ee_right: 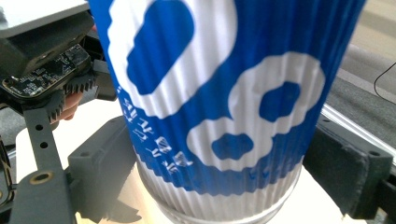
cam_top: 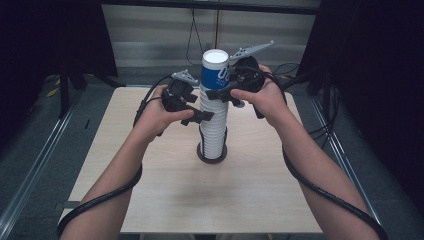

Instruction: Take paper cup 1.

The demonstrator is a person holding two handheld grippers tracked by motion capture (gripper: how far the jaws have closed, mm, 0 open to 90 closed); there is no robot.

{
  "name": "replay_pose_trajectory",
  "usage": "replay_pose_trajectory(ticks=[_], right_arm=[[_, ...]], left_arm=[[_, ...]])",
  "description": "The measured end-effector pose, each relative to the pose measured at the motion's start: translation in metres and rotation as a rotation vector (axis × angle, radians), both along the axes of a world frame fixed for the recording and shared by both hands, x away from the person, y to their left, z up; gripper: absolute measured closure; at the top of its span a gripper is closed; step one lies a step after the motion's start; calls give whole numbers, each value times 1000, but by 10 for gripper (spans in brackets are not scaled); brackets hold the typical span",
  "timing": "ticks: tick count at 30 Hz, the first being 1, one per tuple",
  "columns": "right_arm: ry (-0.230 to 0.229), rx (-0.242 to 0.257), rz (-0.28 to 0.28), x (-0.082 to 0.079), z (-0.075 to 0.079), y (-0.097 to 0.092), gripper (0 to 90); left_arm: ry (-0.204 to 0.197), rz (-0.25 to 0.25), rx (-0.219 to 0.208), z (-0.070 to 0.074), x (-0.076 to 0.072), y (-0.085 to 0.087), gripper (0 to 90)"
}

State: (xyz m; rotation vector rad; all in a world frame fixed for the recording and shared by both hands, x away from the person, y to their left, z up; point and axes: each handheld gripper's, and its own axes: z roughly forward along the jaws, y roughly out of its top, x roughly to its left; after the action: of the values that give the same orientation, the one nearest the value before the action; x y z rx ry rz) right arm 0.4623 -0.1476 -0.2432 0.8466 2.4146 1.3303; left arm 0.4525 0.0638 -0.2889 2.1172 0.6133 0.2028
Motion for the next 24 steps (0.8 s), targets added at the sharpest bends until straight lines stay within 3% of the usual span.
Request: replay_pose_trajectory(ticks=[2,6,11,17,18,20,22,24], right_arm=[[5,-3,1,0,-1,0,126],[5,13,-7,-1,-6,-1,124],[7,15,-8,-1,-6,-1,123],[8,8,-13,-2,-6,-1,122],[8,9,-12,-2,-6,-1,122],[7,11,-14,-2,-6,-1,122],[8,15,-17,-3,-6,-2,122],[8,15,-19,-3,-6,-2,121]], left_arm=[[-12,-1,15,3,0,-1,160],[-34,9,-4,8,1,-3,159],[-52,8,10,13,4,-4,158],[-51,15,-17,13,5,-11,158],[-55,9,-3,13,6,-11,158],[-55,15,-14,13,6,-14,154],[-76,3,13,12,6,-14,170],[-67,2,-1,11,6,-14,183]])
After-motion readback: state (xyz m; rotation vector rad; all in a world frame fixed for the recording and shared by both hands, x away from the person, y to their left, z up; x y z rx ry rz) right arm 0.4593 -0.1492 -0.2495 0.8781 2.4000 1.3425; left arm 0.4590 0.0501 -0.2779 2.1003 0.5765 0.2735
